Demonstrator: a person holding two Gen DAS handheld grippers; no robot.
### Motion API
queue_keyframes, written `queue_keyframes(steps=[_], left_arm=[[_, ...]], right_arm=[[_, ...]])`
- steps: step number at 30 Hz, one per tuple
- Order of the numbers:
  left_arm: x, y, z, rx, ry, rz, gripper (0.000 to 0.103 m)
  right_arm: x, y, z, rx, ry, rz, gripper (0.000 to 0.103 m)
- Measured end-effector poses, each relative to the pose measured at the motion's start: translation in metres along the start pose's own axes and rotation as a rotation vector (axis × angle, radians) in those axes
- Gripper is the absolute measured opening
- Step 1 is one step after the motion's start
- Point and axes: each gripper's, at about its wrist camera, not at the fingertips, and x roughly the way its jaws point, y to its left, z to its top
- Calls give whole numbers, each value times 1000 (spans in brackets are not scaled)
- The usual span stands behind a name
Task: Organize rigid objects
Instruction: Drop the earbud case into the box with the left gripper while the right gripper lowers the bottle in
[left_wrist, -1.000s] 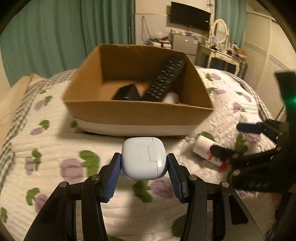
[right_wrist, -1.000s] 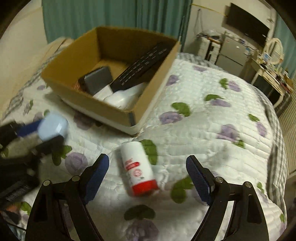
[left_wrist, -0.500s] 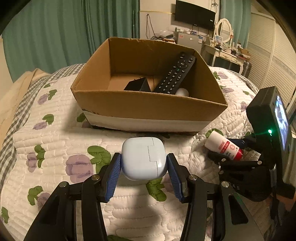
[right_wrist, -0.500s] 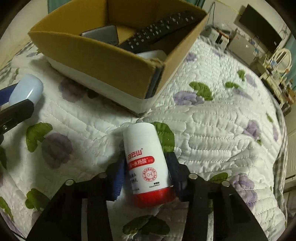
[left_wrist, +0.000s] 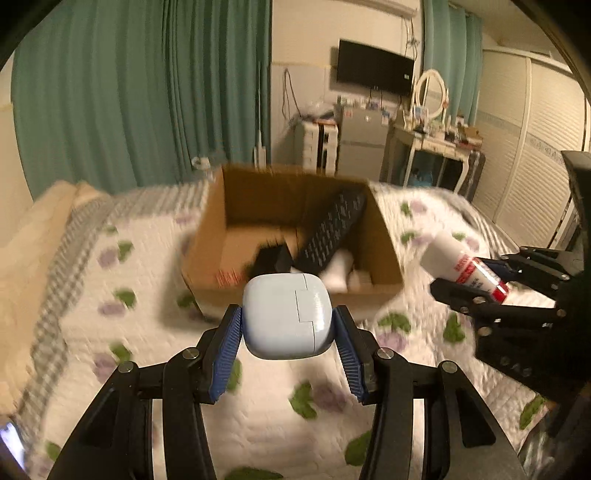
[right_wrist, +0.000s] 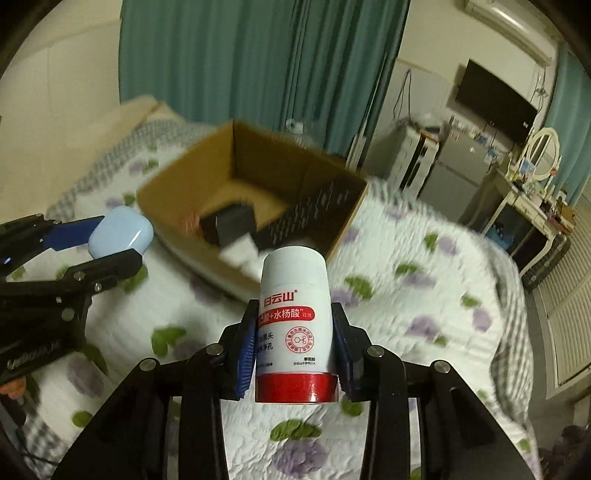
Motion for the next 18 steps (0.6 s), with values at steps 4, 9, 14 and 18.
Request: queue_keyframes(steps=[4,9,14,18], left_arm=[[-9,12,40,-13,-57,-23,51],[19,20,73,23,-47,12,51],[66,31,79,8,24,20,51],[98,27,68,32,75,24,51]], right_arm=[[-20,-10,32,4,-68,-4,35],[-17,-15,69,-4,-120,3,35],[9,-14,92,3,-133,25,35],[39,-14,95,27,-119,60,35]])
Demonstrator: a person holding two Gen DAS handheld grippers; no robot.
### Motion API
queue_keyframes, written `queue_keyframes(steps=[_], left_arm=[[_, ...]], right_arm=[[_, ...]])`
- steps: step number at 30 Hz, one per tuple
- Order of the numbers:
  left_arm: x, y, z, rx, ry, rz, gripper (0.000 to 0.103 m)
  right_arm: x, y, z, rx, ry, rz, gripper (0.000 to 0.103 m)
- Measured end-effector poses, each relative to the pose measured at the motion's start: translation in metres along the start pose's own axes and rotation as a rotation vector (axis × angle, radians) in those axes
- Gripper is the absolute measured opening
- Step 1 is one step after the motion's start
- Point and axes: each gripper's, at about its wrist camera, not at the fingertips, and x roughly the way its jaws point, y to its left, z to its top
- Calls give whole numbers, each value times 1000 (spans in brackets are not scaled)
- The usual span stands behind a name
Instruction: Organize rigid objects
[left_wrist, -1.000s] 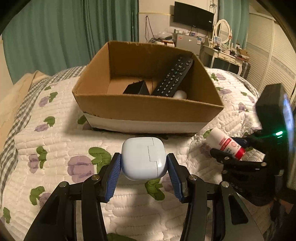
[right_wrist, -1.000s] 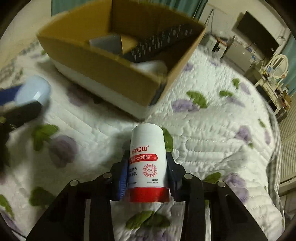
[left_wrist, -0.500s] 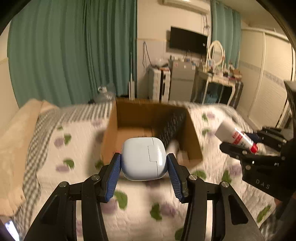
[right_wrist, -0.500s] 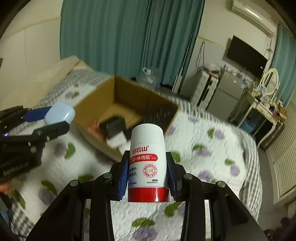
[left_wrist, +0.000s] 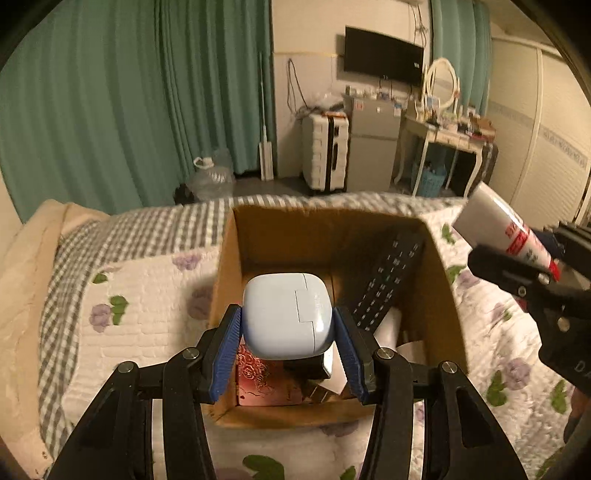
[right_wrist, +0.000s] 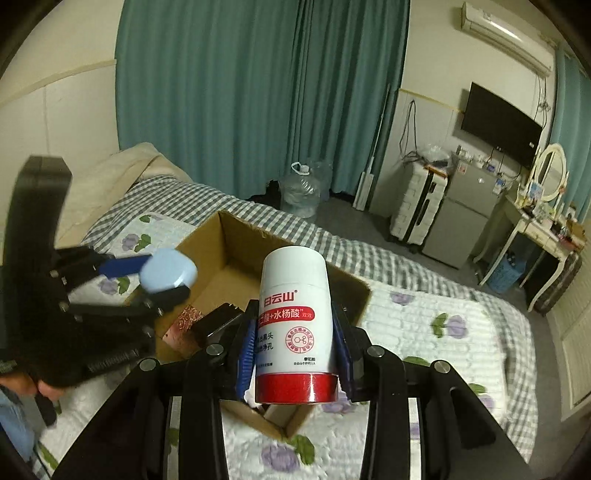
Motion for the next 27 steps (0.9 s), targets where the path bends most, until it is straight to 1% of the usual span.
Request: queue_keyframes(steps=[3,8,9,10,12,15,18,21,23,27], left_arm=[[16,-3,-8,17,13,-3,51],[28,-7,-18,41,21,-20,53],[27,-7,-18,48,16,-11,57],[25,-8,-18,57,4,-1,61],[13,-7,-15,60,-40,10,63],[-1,-2,-9,34,-72,-5,66],[-11,6,-6,12,-103,7,67],[-16,16,-7,-14,-116,22,67],[-15,25,-8,-34,-124,27,67],[-12,31,-9,-48,-133,30,68]], right_arm=[[18,-1,-5,11,21,13,35],[29,-3,-14,31,38,19,35],[29,-6,-15,33,38,18,35],[28,-6,-15,36,37,17,35],[25,-7,-14,42,32,16,35],[21,-8,-10,42,24,15,36],[25,-7,-5,43,22,26,36],[41,-2,2,51,35,47,36],[60,4,4,56,54,61,36],[97,14,3,55,100,74,36]])
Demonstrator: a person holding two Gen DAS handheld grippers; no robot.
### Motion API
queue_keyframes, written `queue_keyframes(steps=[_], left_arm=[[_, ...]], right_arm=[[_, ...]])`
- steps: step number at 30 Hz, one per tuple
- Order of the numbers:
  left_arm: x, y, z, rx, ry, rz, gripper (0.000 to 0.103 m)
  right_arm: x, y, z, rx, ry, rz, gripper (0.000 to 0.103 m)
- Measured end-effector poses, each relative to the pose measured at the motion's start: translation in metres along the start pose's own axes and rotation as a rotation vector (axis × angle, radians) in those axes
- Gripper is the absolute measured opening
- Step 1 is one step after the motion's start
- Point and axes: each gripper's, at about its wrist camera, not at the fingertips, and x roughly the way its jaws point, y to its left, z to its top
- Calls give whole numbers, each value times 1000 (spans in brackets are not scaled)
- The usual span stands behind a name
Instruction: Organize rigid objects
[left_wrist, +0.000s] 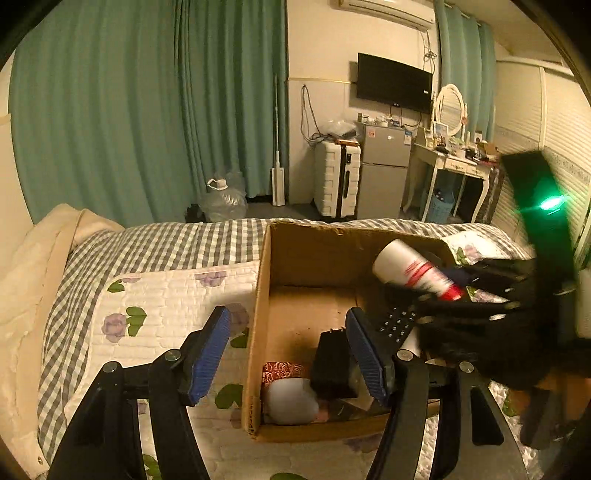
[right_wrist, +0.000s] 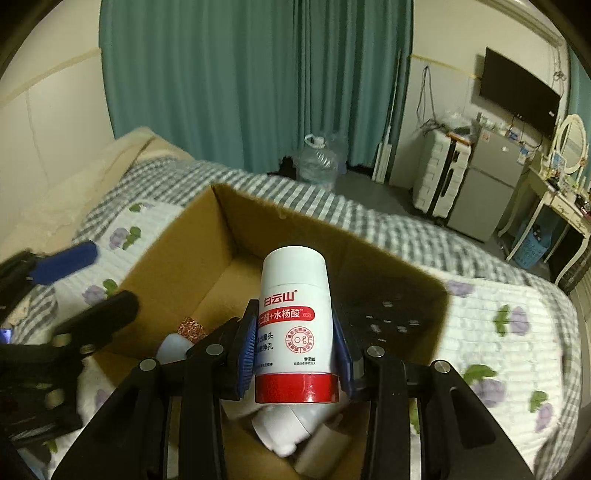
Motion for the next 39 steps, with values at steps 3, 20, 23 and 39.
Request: queue_keyframes(steps=[3,20,23,39], left_arm=[[0,0,-1,3,-14,11,68],[-128,-17,27,3,-230,65,75],[-166,-19,31,5,-277,99,78],[-258,-27,6,21,-391,91,80]], right_arm=[[20,-2,-2,32,19,5,37],[-131,-10,-3,35,-153,-170,74],[-179,-2,-8,27,-205,-195,85],[-295,31,-65,102,-409,-288,103]])
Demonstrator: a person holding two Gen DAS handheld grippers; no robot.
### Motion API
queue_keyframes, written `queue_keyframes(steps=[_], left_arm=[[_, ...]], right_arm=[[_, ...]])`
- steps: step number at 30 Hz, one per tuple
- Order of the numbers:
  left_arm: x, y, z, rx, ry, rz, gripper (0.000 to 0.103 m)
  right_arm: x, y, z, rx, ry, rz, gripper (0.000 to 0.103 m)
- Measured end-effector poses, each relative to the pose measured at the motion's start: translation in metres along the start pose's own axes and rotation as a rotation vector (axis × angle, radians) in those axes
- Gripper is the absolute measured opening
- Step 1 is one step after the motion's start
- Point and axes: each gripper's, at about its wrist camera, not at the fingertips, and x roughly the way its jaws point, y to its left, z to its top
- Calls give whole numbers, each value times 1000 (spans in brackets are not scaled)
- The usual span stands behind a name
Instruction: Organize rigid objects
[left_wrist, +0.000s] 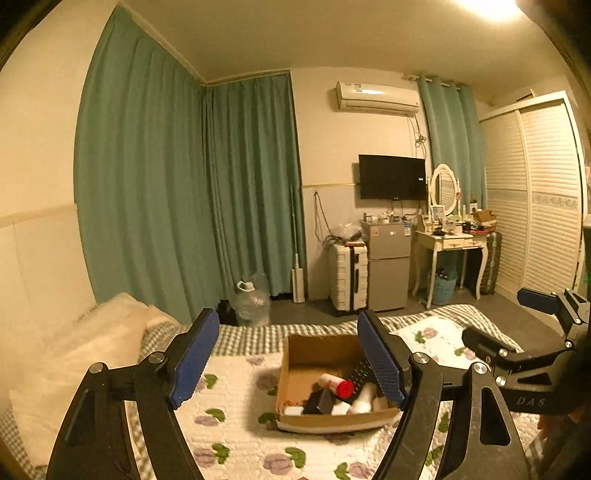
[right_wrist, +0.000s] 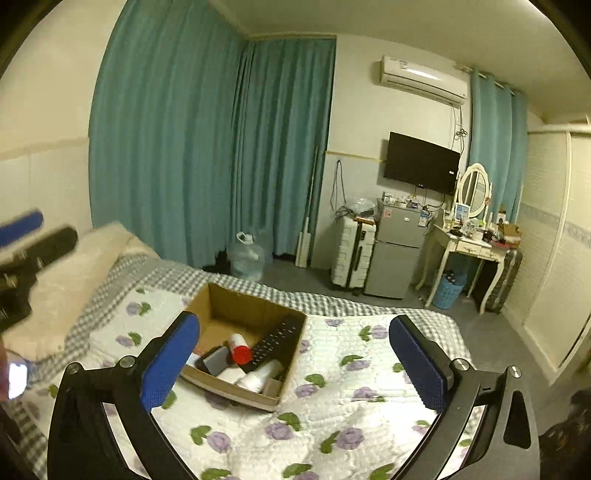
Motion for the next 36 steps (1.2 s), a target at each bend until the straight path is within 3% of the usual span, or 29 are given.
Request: queue_keyframes(steps=[7,11,16,36], left_arm=[[37,-9,-68,5,96,-5,80],[61,-11,-94,-34,135,-18,80],[74,-17,-117,-4,174,-13,80],[74,-12,-118,-18,189,-14,80]], right_arm=[[31,2,-49,69,3,8,103],[54,2,-75,94,11,-4,103],[78,4,-98,80,68,-26,103],[84,7,-109,49,83,-42,103]])
